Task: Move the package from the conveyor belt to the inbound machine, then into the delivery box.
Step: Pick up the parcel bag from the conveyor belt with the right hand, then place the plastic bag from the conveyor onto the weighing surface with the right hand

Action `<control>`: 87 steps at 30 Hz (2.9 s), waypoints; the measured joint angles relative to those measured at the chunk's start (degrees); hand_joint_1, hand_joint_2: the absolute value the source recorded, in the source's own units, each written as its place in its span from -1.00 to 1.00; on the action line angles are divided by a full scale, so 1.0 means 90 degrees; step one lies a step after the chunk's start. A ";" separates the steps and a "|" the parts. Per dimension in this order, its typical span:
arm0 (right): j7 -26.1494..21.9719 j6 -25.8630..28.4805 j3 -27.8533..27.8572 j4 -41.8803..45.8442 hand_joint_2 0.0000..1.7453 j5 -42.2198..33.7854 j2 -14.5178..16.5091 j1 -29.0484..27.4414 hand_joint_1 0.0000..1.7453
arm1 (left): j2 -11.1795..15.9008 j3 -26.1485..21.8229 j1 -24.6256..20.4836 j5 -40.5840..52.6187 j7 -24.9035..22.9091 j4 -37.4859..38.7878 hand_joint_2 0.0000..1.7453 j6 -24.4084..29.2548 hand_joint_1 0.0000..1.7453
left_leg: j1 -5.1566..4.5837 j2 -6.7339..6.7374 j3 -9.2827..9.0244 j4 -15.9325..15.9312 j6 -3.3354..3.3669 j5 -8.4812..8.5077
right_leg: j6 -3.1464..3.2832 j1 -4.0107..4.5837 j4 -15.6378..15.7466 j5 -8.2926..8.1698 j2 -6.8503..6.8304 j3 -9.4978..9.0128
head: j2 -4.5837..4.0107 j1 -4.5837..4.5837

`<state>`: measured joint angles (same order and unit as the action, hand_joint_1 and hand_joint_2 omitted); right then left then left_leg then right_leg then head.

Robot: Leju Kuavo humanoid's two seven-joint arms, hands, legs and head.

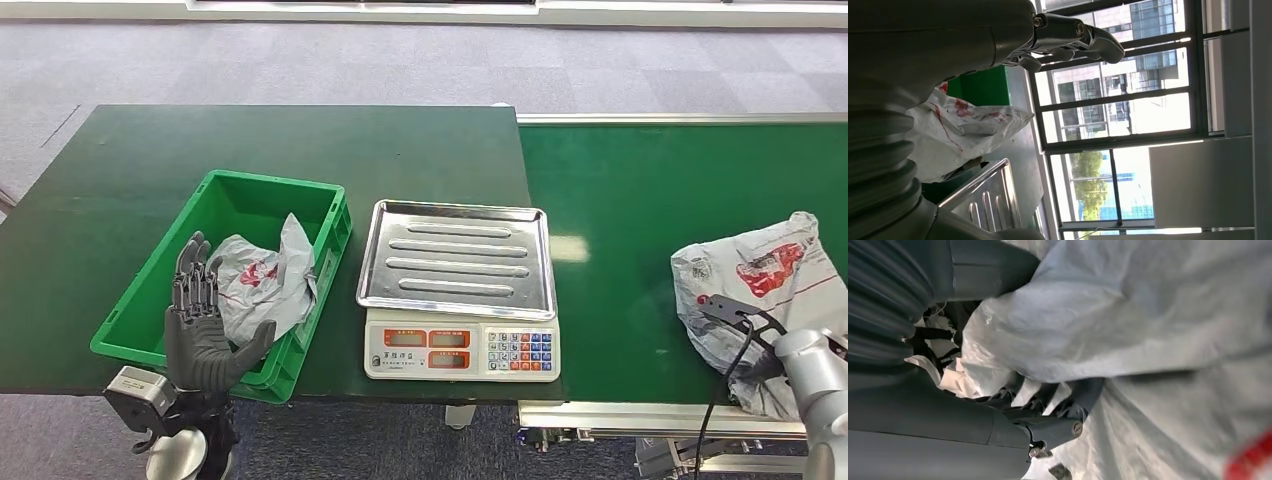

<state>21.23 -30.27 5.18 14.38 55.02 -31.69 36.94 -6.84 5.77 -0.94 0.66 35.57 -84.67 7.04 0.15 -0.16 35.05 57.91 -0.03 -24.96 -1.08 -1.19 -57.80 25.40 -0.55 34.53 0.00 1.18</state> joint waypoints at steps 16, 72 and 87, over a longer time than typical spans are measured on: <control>-0.2289 0.3582 0.0002 0.0280 1.00 0.0284 0.0282 0.0598 1.00 | 0.0002 -0.0046 0.0321 -0.0025 -0.0115 -0.0597 1.00 0.0128 -1.00 | -0.0005 0.0024 0.0037 -0.0003 -0.0004 0.0002 | 0.0002 -0.0003 -0.0004 -0.0007 0.0028 0.0017 | 0.0000 0.0000; -0.4942 0.0037 -0.5029 0.6340 1.00 -0.3385 0.0410 -0.0236 -1.00 | 0.0372 -0.1387 -0.0254 0.0848 -0.0343 -0.1552 1.00 0.0448 -1.00 | 0.0028 -0.0046 0.0020 0.0002 -0.0050 0.0033 | 0.0046 0.0044 0.0001 -0.0005 -0.0043 0.0014 | 0.0000 0.0001; -0.6345 -0.0072 -0.1597 0.6975 1.00 -0.4960 0.1471 -0.2460 -1.00 | 0.0607 -0.0212 -0.1600 0.3132 -0.1747 -0.0326 1.00 -0.0143 -1.00 | 0.0028 -0.0016 0.0013 -0.0002 -0.0058 0.0030 | 0.0052 0.0044 0.0000 -0.0009 -0.0017 0.0019 | 0.0000 0.0002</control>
<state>-35.87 -30.92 -9.19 77.16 10.39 -18.45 14.80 -1.38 3.86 -15.34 28.85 19.85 -87.61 5.75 0.41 -0.30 35.17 57.89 -0.55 -24.69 -0.61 -0.80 -57.79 25.32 -0.70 34.71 0.00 1.20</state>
